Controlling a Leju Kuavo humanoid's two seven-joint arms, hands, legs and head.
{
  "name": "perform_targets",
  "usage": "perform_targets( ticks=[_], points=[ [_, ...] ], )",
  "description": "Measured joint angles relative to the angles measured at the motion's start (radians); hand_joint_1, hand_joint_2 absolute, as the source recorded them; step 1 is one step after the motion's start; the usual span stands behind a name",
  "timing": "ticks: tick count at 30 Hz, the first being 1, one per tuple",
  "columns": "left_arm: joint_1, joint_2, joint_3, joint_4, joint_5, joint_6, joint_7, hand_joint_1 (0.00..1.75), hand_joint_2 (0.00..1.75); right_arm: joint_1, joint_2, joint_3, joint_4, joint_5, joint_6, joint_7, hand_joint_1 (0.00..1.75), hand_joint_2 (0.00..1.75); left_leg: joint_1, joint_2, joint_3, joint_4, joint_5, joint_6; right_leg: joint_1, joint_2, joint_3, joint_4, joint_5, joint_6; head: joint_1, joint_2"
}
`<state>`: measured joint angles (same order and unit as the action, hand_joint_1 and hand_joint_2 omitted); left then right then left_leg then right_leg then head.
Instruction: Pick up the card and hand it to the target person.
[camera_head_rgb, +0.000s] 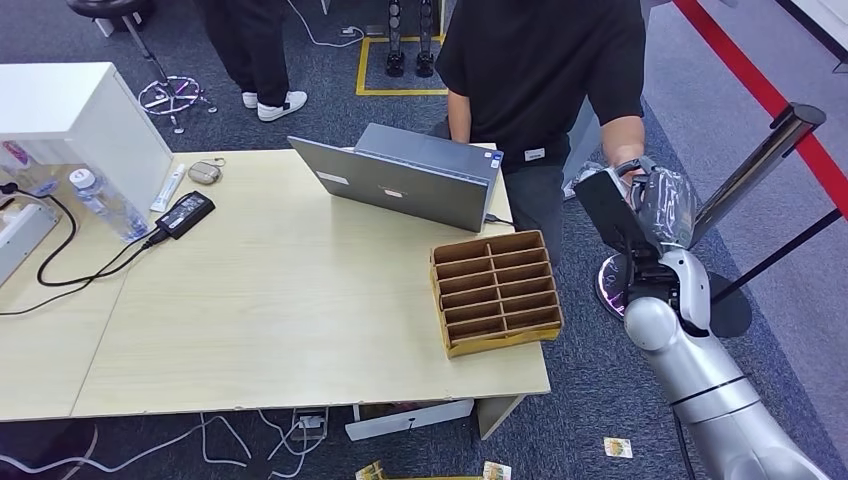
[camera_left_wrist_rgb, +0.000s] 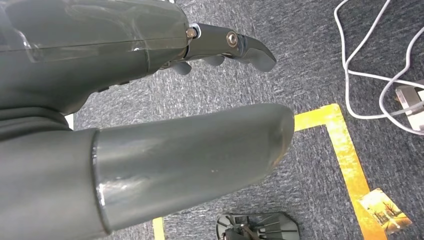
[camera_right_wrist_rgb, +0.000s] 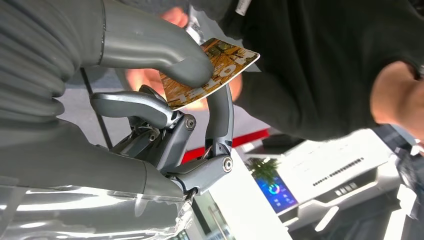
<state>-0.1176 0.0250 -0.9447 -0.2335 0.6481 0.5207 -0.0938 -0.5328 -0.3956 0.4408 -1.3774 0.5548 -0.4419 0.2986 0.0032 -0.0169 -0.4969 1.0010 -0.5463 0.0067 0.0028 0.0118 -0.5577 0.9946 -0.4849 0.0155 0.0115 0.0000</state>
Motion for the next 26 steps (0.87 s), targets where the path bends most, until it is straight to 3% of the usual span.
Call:
perform_targets(
  ticks=[6,8,11,12,13,20,26],
  points=[
    [0.0,-0.001,0.0,0.0,0.0,0.0,0.0,0.0,0.0,0.008,0.011,-0.005,0.024,-0.001,-0.002,-0.005,1.43,1.75,0.0,0.0,0.0,0.0,0.0,0.0,0.0,0.0,0.0,0.0,0.0,0.0,0.0,0.0],
    [0.0,-0.001,-0.001,0.0,0.0,0.0,-0.001,0.0,0.0,0.009,0.013,-0.007,0.03,0.001,-0.002,-0.006,1.26,1.75,0.0,0.0,0.0,0.0,0.0,0.0,0.0,0.0,0.0,0.0,0.0,0.0,0.0,0.0],
    [0.0,-0.001,-0.001,0.0,0.0,0.0,-0.002,0.0,0.0,0.009,0.016,-0.008,0.04,0.015,0.001,-0.004,0.34,1.75,0.0,0.0,0.0,0.0,0.0,0.0,0.0,0.0,0.0,0.0,0.0,0.0,0.0,0.0],
    [0.0,-0.001,-0.001,0.0,0.0,0.0,-0.002,0.0,0.0,0.01,0.017,-0.008,0.042,0.02,0.004,-0.001,0.1,1.75,0.0,0.0,0.0,0.0,0.0,0.0,0.0,0.0,0.0,0.0,0.0,0.0,0.0,0.0],
    [0.0,-0.001,-0.001,0.0,0.0,0.0,-0.002,0.0,0.0,0.01,0.018,-0.008,0.044,0.025,0.008,0.003,0.0,1.75,0.0,0.0,0.0,0.0,0.0,0.0,0.0,0.0,0.0,0.0,0.0,0.0,0.0,0.0],
    [0.0,-0.001,-0.001,0.0,0.001,0.0,-0.002,0.0,0.0,0.01,0.019,-0.004,0.052,0.042,0.074,0.038,0.0,1.75,0.0,0.0,0.0,0.0,0.0,0.0,0.0,0.0,0.0,0.0,0.0,0.0,0.0,0.0],
    [0.0,-0.001,-0.001,0.0,0.004,0.0,-0.002,0.0,0.0,0.013,0.021,-0.004,0.052,0.026,0.059,0.037,0.0,1.75,0.0,0.0,0.0,0.0,0.0,0.0,0.0,0.0,0.0,0.0,0.0,0.0,0.0,0.0]
  ],
)
